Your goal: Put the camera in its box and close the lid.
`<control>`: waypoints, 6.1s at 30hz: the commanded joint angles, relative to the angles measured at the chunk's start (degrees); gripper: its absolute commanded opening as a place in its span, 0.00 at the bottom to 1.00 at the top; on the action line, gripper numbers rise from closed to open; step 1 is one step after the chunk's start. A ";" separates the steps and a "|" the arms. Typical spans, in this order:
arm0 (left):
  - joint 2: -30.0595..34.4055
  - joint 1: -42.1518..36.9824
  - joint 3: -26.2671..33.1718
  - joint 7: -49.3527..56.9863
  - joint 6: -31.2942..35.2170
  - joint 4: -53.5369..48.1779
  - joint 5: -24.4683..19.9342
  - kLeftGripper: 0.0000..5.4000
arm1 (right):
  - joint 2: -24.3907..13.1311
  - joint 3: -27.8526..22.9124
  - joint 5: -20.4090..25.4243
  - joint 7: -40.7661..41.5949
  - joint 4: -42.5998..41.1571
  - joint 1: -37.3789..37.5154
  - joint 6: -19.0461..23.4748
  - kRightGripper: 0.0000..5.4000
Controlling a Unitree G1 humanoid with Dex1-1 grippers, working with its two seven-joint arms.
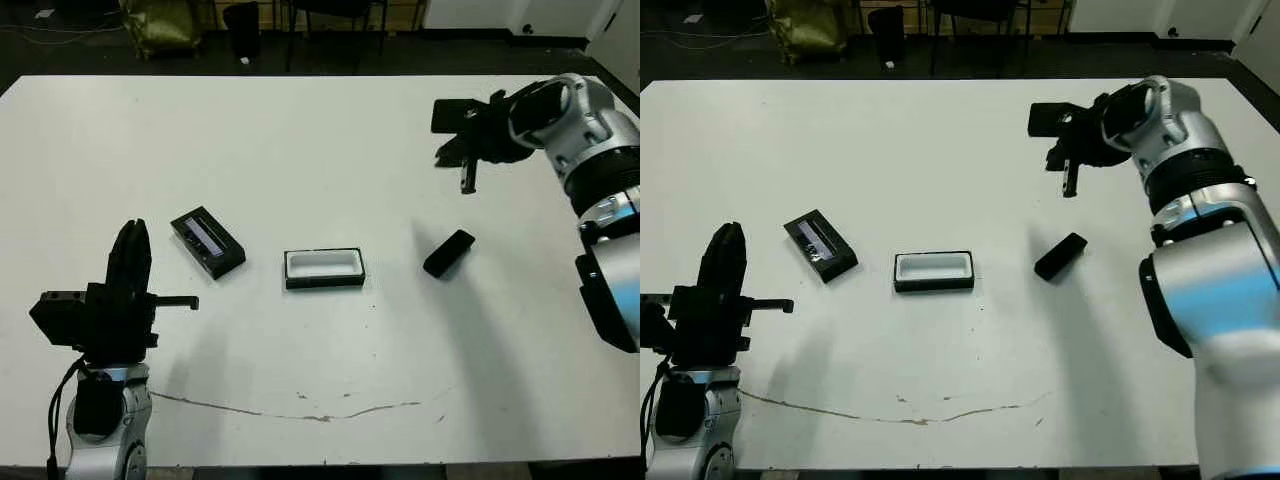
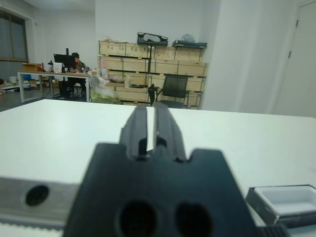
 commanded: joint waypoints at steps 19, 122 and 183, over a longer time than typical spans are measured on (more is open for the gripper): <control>-0.46 2.33 -0.46 1.95 3.68 -1.75 0.87 0.00 | 0.46 -0.06 -0.30 -1.34 0.68 7.49 0.74 0.00; -1.44 2.93 -0.42 3.65 5.36 -3.96 2.05 0.00 | -15.01 -3.67 6.55 16.13 -25.94 26.08 4.96 0.00; -1.16 2.51 -0.08 1.73 2.70 -1.63 1.13 0.00 | -0.12 0.01 3.85 3.75 0.99 7.12 4.03 0.00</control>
